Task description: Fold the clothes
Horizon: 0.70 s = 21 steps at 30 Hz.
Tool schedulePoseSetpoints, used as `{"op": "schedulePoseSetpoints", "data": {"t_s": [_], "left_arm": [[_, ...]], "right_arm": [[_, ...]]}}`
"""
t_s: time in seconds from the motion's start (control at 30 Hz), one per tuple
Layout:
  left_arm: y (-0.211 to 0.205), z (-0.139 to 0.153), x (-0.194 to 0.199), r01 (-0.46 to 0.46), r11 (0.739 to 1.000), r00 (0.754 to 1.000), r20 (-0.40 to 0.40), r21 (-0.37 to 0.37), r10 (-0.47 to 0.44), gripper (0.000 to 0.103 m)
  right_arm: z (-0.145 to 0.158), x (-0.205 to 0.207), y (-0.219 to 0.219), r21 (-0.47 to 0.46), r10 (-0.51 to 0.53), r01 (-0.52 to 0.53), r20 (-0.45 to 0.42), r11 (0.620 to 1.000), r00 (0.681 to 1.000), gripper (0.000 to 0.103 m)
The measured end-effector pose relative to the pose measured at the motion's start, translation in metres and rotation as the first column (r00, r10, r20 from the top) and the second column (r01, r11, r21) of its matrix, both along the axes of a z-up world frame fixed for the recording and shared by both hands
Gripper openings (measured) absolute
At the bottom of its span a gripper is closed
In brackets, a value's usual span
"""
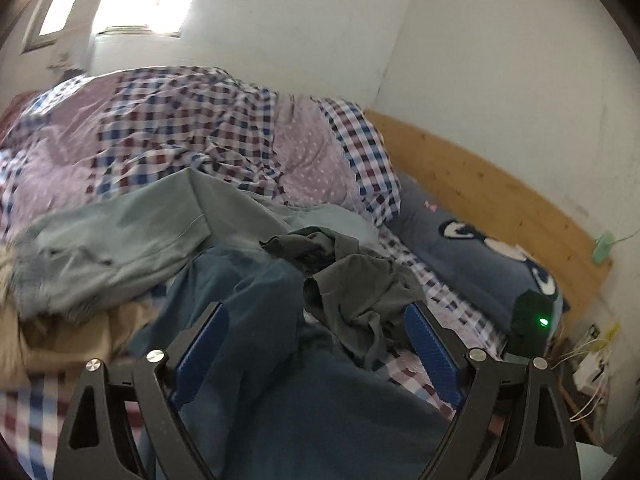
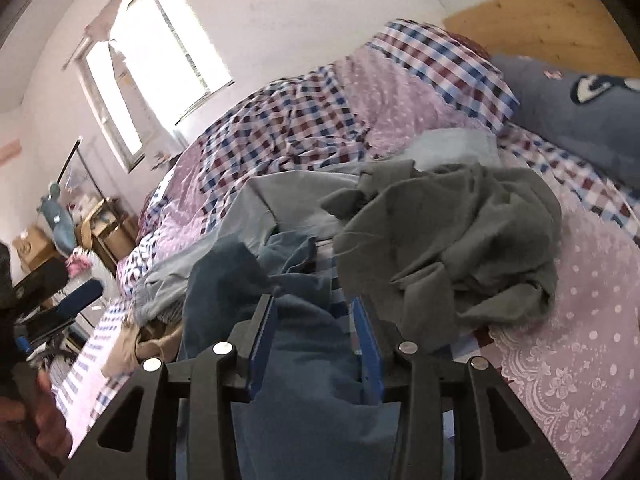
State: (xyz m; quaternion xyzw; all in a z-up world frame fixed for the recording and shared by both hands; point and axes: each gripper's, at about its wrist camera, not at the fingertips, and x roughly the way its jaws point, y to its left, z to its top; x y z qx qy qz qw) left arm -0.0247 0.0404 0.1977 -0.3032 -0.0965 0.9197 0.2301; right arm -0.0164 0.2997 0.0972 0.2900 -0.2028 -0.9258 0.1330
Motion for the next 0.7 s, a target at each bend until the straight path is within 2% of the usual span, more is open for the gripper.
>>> {"op": "schedulePoseSetpoints", "data": {"t_s": [0.1,0.2,0.23,0.27,0.3,0.37,0.4,0.43,0.47,0.53,0.6,0.7], "left_arm": [[0.021,0.002,-0.026,0.013,0.997,1.000,0.019,-0.076,-0.011,0.092],[0.043,-0.005,-0.060,0.030,0.982,0.997,0.069,-0.184,-0.018,0.091],[0.050,-0.010,-0.069,0.035,0.975,0.996,0.086,-0.218,-0.017,0.088],[0.056,-0.016,-0.079,0.039,0.967,0.995,0.104,-0.250,-0.013,0.078],[0.061,-0.024,-0.088,0.041,0.959,0.992,0.123,-0.281,-0.006,0.072],[0.067,-0.040,-0.107,0.029,0.942,0.984,0.177,-0.335,0.033,0.043],[0.065,-0.048,-0.113,0.017,0.940,0.978,0.201,-0.342,0.055,0.035],[0.063,-0.055,-0.119,0.006,0.937,0.971,0.226,-0.350,0.078,0.021],[0.059,-0.060,-0.123,-0.006,0.938,0.965,0.243,-0.346,0.096,0.010],[0.047,-0.060,-0.123,-0.037,0.952,0.966,0.234,-0.303,0.112,0.008],[0.028,-0.048,-0.118,-0.098,0.967,0.970,0.194,-0.235,0.146,0.007],[0.000,-0.031,-0.112,-0.180,0.974,0.968,0.148,-0.138,0.200,0.006]], "right_arm": [[0.001,-0.002,0.011,-0.041,-0.011,0.011,-0.002,0.999,1.000,0.044],[0.001,-0.004,0.019,-0.084,-0.025,0.025,0.000,0.996,1.000,0.044],[0.001,-0.005,0.021,-0.100,-0.031,0.031,0.004,0.994,1.000,0.044],[-0.001,-0.005,0.023,-0.117,-0.036,0.037,0.012,0.992,0.999,0.044],[-0.002,-0.006,0.025,-0.132,-0.040,0.042,0.019,0.990,0.999,0.044],[-0.003,-0.007,0.028,-0.151,-0.044,0.047,0.026,0.987,0.999,0.044],[-0.004,-0.008,0.029,-0.158,-0.046,0.050,0.029,0.986,0.999,0.044],[-0.004,-0.008,0.030,-0.162,-0.047,0.051,0.030,0.986,0.998,0.044],[-0.004,-0.009,0.031,-0.166,-0.048,0.053,0.032,0.985,0.998,0.044],[-0.004,-0.009,0.033,-0.171,-0.052,0.057,0.035,0.984,0.998,0.044],[-0.005,-0.009,0.035,-0.177,-0.059,0.065,0.041,0.982,0.997,0.044],[-0.007,-0.009,0.038,-0.186,-0.068,0.077,0.054,0.980,0.996,0.044]]}}
